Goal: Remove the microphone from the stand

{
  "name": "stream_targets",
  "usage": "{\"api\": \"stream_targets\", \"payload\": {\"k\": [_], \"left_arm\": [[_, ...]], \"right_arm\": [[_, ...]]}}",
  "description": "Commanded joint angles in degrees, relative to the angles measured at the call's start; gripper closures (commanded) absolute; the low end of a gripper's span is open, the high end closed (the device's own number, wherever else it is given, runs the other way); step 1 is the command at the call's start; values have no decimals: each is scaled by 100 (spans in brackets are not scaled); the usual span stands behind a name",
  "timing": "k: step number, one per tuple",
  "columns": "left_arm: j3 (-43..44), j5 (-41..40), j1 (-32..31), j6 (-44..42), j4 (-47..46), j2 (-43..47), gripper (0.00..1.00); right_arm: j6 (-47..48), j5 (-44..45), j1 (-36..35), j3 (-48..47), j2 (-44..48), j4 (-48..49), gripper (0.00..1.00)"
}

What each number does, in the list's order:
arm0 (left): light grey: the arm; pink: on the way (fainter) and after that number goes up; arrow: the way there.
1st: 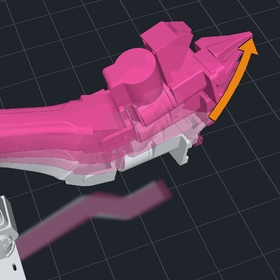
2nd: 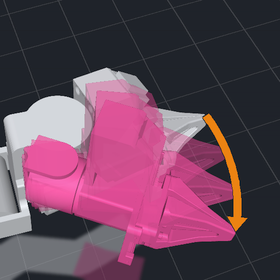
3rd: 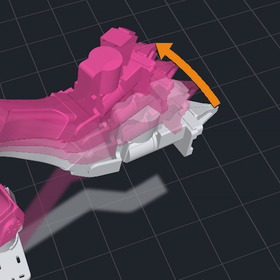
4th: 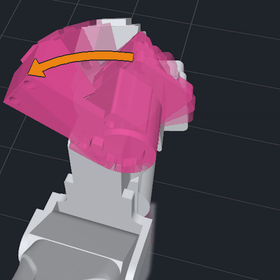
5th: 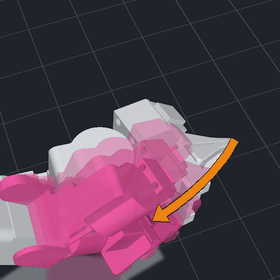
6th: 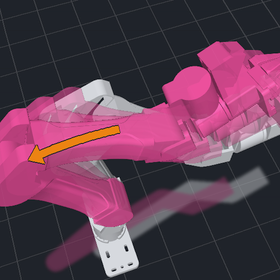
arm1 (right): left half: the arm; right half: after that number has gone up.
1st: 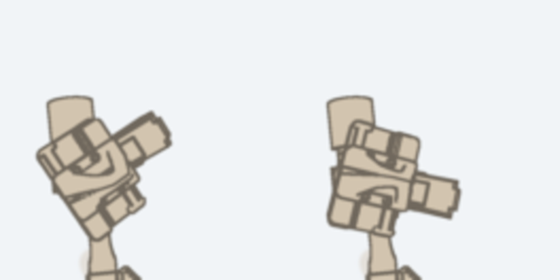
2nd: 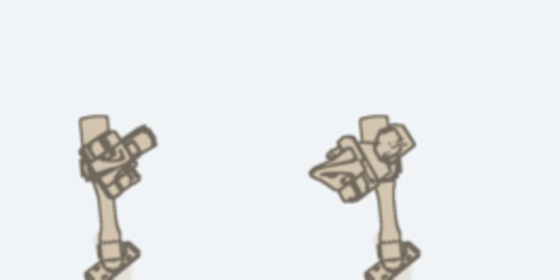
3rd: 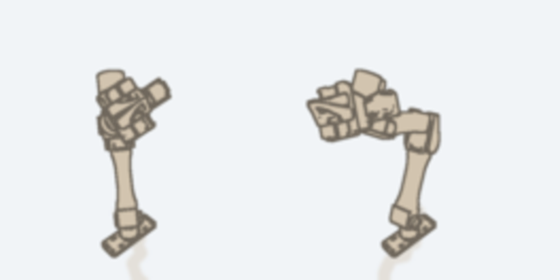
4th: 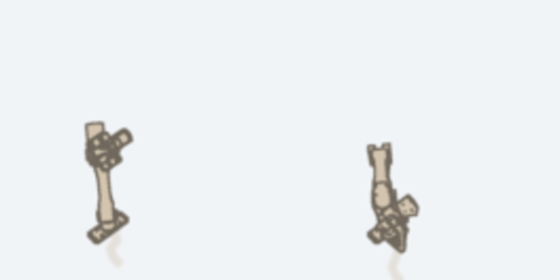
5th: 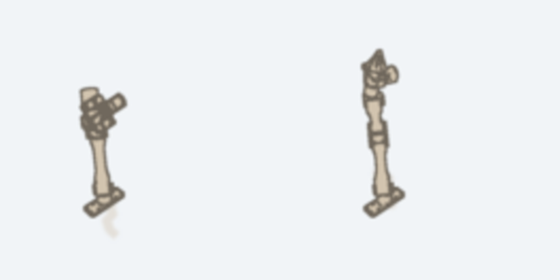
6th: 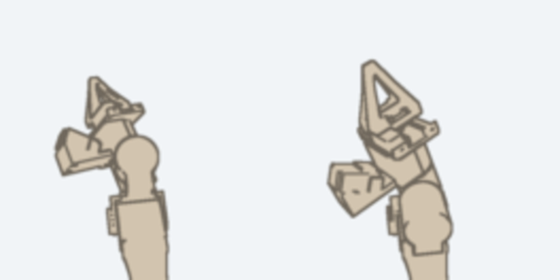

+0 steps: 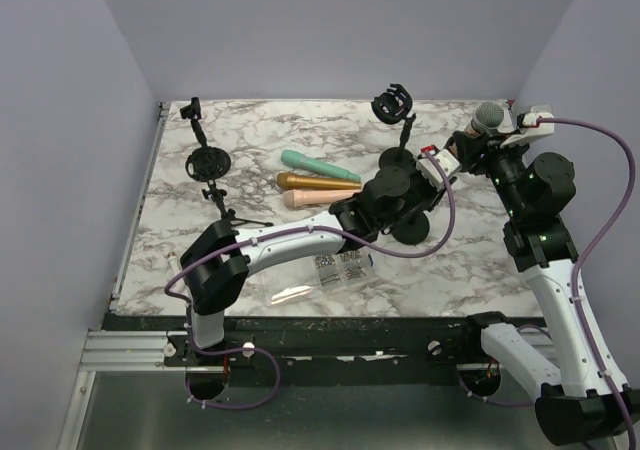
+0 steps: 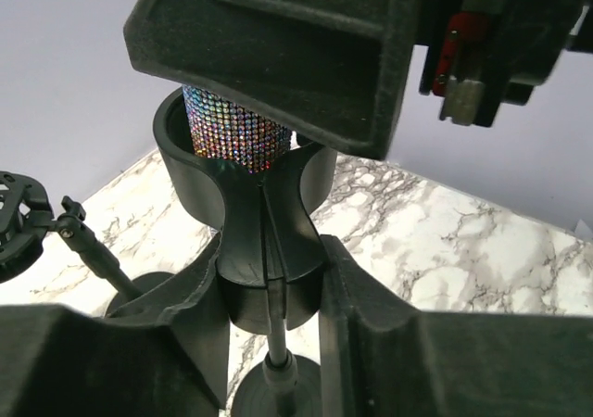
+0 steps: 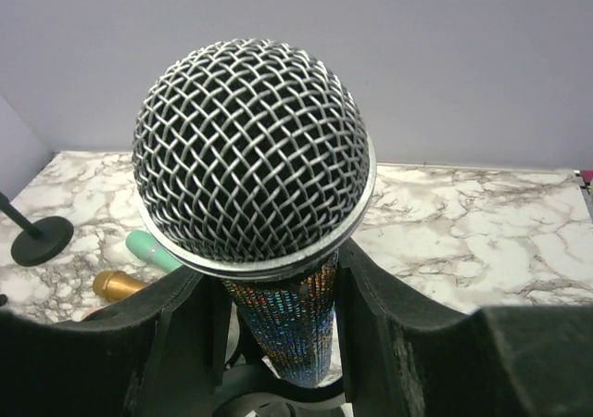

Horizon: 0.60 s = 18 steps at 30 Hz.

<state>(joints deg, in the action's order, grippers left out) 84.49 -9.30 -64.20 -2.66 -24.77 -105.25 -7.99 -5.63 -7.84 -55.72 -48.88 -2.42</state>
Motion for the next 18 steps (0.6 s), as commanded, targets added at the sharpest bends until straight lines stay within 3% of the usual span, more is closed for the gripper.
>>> {"api": "stream_targets", "payload": {"k": [1, 11, 18], "left_arm": [[-48, 613, 60, -112, 85, 267, 100], [-563, 1305, 132, 549, 103, 541, 100], [-634, 1590, 318, 873, 125, 506, 100]], "right_arm": [[-340, -203, -105, 70, 120, -251, 96], [-286, 287, -102, -73, 107, -346, 96], [-493, -11, -110, -523, -111, -524, 96]]}}
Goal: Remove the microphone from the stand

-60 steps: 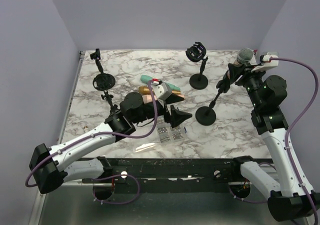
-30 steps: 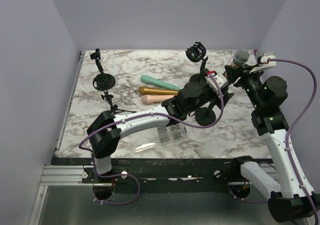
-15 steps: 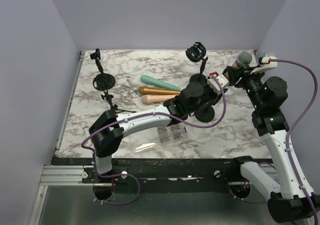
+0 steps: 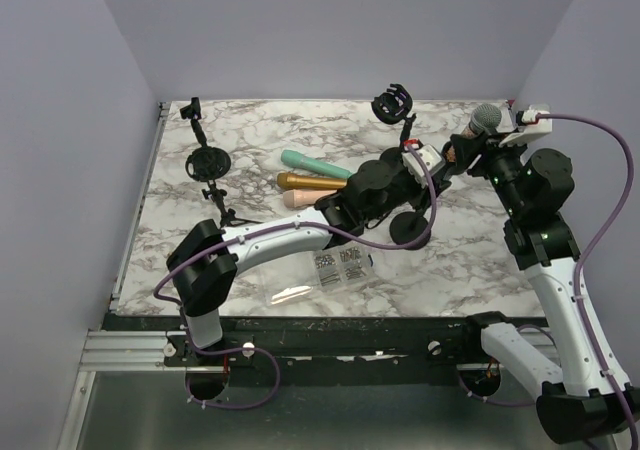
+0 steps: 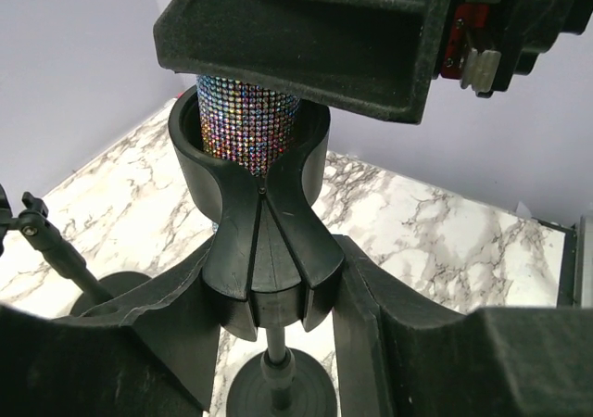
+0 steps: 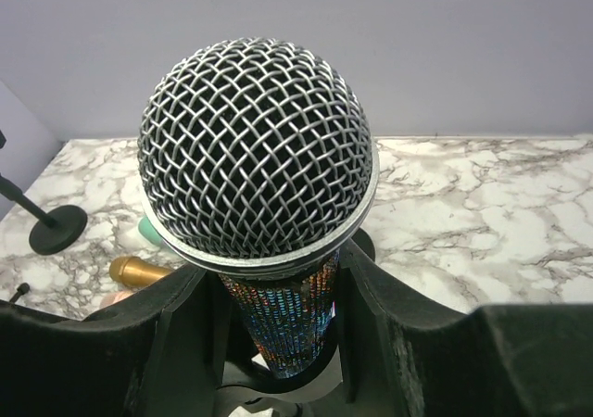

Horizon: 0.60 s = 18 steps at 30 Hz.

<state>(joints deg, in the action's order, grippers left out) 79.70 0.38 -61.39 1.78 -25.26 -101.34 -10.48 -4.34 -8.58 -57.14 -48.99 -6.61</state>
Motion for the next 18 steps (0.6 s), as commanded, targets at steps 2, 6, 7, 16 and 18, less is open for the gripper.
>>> {"api": "stream_targets", "payload": {"k": [2, 6, 7, 16, 18], "left_arm": [[-173, 654, 71, 478, 192, 113, 100], [-171, 765, 100, 563, 223, 87, 100], [-169, 800, 105, 573, 223, 86, 100], [-87, 920, 100, 635, 370, -39, 100], [-69, 960, 101, 657, 397, -52, 100]], "right_arm": [[-323, -277, -37, -529, -143, -125, 96], [-342, -259, -36, -897, -287, -260, 96], [-350, -252, -34, -999, -337, -291, 96], [-269, -485, -38, -1870, -709, -304, 99], [-134, -923, -33, -1955, -756, -193, 99]]}}
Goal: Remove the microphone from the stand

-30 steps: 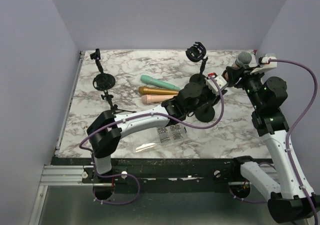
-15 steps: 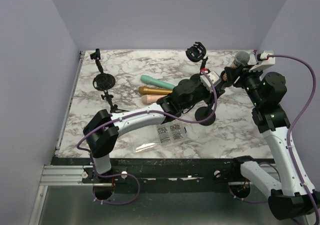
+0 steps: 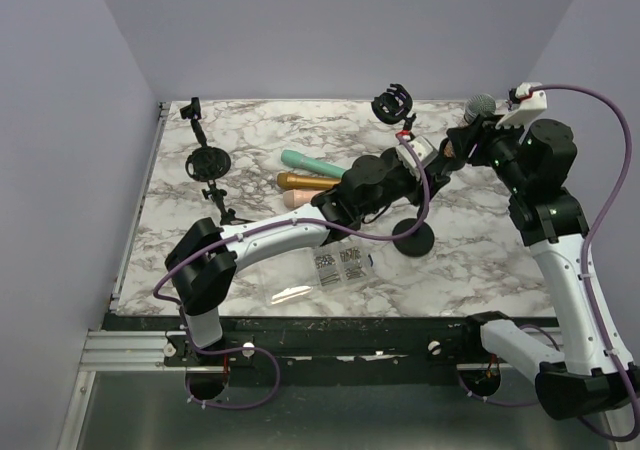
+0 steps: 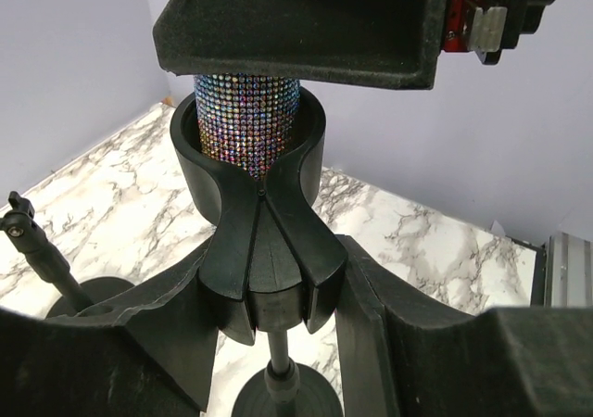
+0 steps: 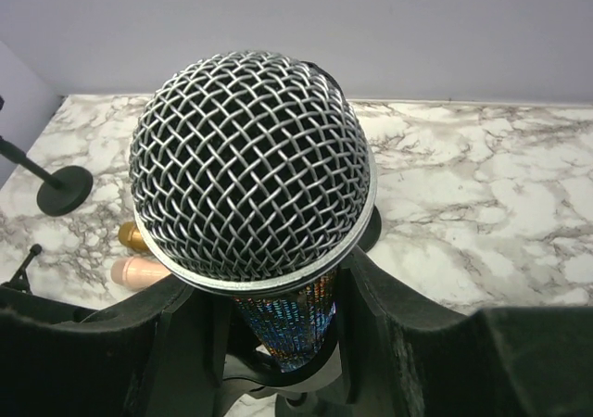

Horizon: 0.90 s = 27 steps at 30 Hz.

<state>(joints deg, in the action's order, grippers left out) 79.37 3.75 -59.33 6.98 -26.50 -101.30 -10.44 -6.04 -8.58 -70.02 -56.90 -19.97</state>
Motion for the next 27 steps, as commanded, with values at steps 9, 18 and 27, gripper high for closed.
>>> {"api": "stream_targets", "payload": {"k": [9, 18, 27], "left_arm": [[-90, 827, -105, 103, 664, -20, 100], [-186, 1005, -104, 143, 589, -69, 100], [-308, 1023, -101, 303, 488, -110, 100]], "right_arm": [[287, -1878, -37, -267, 153, 1653, 99], [298, -1187, -39, 254, 646, 2153, 99], [-170, -1282, -39, -671, 198, 2708, 99]]}}
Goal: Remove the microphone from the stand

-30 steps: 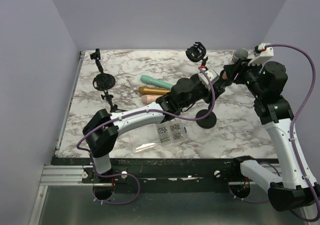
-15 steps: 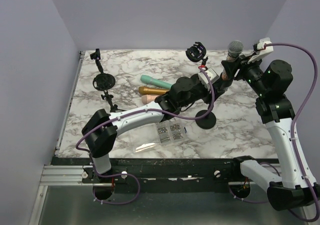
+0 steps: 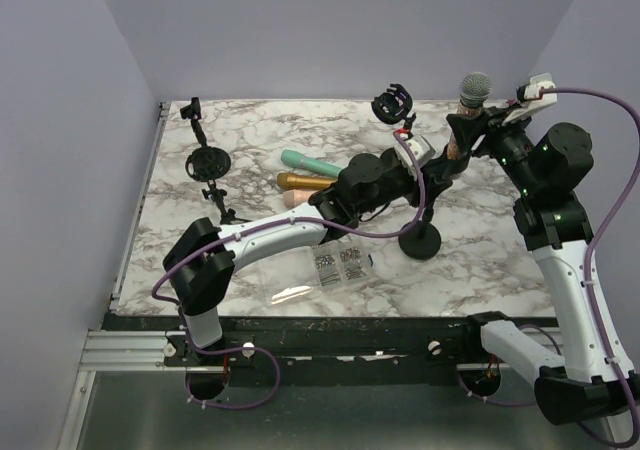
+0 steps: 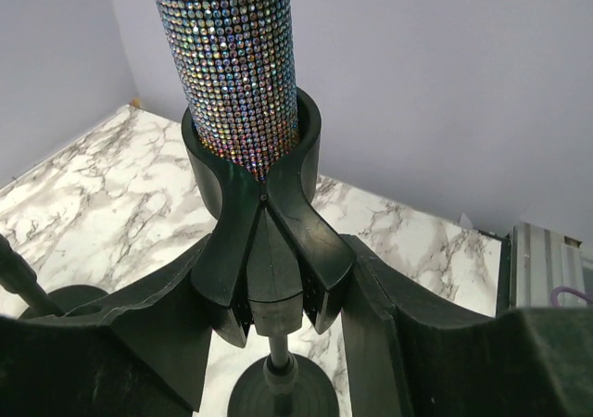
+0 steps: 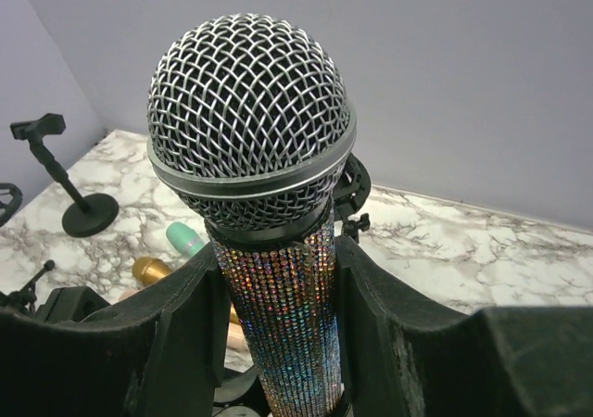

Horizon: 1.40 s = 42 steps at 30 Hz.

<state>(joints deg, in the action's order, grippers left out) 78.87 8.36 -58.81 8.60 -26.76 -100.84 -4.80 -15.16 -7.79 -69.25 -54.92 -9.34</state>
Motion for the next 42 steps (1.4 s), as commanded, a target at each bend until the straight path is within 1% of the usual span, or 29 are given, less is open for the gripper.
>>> {"api": "stream_targets", "payload": {"k": [1, 3, 6, 8, 13, 17, 18, 22, 25, 26, 28, 29, 33, 36, 40, 42], "left_arm": [[-267, 561, -156, 143, 514, -164, 100], [-302, 560, -164, 125, 525, -187, 100], [-358, 525, -166, 111, 523, -214, 100], [-389, 501, -165, 60, 514, -204, 100], [-418, 432, -158, -97, 571, -132, 100], [-270, 271, -140, -126, 831, -50, 99], [-206, 242, -136, -114, 931, -37, 92], [-34, 125, -131, -39, 1017, 29, 53], [124, 78, -131, 29, 989, 57, 38], [179, 78, -131, 44, 989, 60, 29], [318, 118, -131, 88, 1005, 39, 3], [390, 191, -131, 76, 1023, 16, 1], [571, 217, -140, -20, 1060, -83, 2], [590, 195, -140, -121, 1087, -118, 5], [594, 232, -138, -166, 1226, -131, 17], [566, 227, -134, -157, 1279, -126, 26]], "right_arm": [[-739, -357, -117, -843, -39, 1670, 99], [-746, -385, -117, -966, -91, 1817, 99], [-641, -758, -117, -783, -8, 2366, 99], [-613, -810, -113, -677, 63, 2577, 99], [-661, -946, -117, -246, 214, 2666, 99], [-630, -804, -115, 418, 563, 2567, 99], [-624, -738, -122, 596, 671, 2558, 99], [-485, -617, -117, 979, 927, 2300, 99], [-410, -571, -116, 1165, 1029, 2151, 99], [-385, -545, -117, 1218, 1058, 2131, 99], [-365, -519, -117, 1305, 1106, 2106, 99], [-364, -532, -117, 1330, 1119, 2101, 99], [-384, -618, -117, 1344, 1103, 2083, 99], [-382, -608, -115, 1352, 1118, 2069, 99], [-331, -525, -115, 1354, 1150, 2053, 99], [-305, -507, -113, 1339, 1149, 2023, 99]]}}
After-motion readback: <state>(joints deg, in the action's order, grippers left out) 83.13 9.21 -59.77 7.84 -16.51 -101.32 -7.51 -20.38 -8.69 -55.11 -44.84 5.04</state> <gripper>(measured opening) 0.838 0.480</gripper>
